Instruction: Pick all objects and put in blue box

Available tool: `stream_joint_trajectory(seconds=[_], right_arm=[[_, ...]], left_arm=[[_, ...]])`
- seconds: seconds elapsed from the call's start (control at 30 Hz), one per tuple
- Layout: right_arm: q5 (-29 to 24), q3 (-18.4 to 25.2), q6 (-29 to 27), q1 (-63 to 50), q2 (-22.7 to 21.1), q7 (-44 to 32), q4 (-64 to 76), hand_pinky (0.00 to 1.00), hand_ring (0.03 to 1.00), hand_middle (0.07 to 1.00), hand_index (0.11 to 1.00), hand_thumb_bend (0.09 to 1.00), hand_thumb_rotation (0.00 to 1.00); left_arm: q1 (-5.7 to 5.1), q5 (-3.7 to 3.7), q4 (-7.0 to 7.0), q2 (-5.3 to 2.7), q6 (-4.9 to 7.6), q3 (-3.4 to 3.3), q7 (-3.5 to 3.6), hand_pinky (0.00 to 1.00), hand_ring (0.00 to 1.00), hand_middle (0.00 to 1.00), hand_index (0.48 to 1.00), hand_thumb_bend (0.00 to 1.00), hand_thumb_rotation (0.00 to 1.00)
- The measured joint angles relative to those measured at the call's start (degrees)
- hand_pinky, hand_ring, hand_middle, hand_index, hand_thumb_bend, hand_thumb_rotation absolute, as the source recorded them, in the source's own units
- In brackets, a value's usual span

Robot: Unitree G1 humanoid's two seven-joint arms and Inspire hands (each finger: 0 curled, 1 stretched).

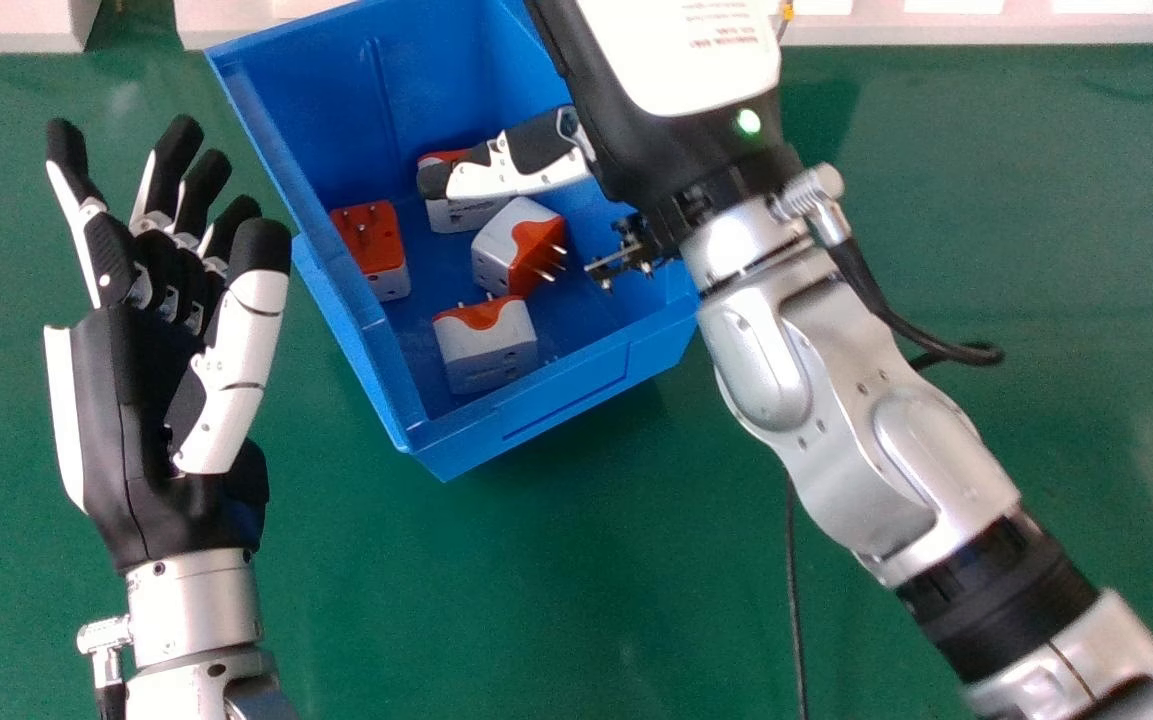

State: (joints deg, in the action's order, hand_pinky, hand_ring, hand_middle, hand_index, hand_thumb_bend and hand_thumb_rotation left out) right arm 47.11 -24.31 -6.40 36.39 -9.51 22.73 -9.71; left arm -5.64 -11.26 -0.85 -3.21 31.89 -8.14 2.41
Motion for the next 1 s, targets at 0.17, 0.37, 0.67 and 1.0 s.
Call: stream_joint_trajectory(seconds=[0.17,0.37,0.67,1.0], right_arm=[[-8.95,4.02,-10.32,-13.08,1.26,6.45,3.83,0.99,1.0,1.0,1.0,0.926,0.56],[-25.65,7.71,-12.84,-32.07,9.46,5.17,11.44,0.87,0.95,0.994,1.0,0.728,0.89],[-31.52,8.78,-11.76,-44.74,13.34,5.83,10.75,0.88,0.982,1.0,1.0,0.662,1.0],[-31.28,9.08,-12.92,-44.51,13.41,7.79,10.8,0.89,0.984,1.0,1.0,0.691,1.0]], left_arm=[[-1.35,0.05,-0.85,0.03,0.01,0.07,-0.21,0.87,0.91,0.92,0.895,0.65,0.45],[-2.13,0.08,-1.18,0.11,-0.07,0.83,-0.27,0.86,0.91,0.93,0.905,0.65,0.47],[-2.02,-0.76,-0.95,0.27,-0.09,0.68,0.4,0.84,0.9,0.92,0.902,0.65,0.46],[-2.32,-0.57,-1.07,0.18,-0.38,0.82,0.21,0.84,0.91,0.92,0.904,0.66,0.47]])
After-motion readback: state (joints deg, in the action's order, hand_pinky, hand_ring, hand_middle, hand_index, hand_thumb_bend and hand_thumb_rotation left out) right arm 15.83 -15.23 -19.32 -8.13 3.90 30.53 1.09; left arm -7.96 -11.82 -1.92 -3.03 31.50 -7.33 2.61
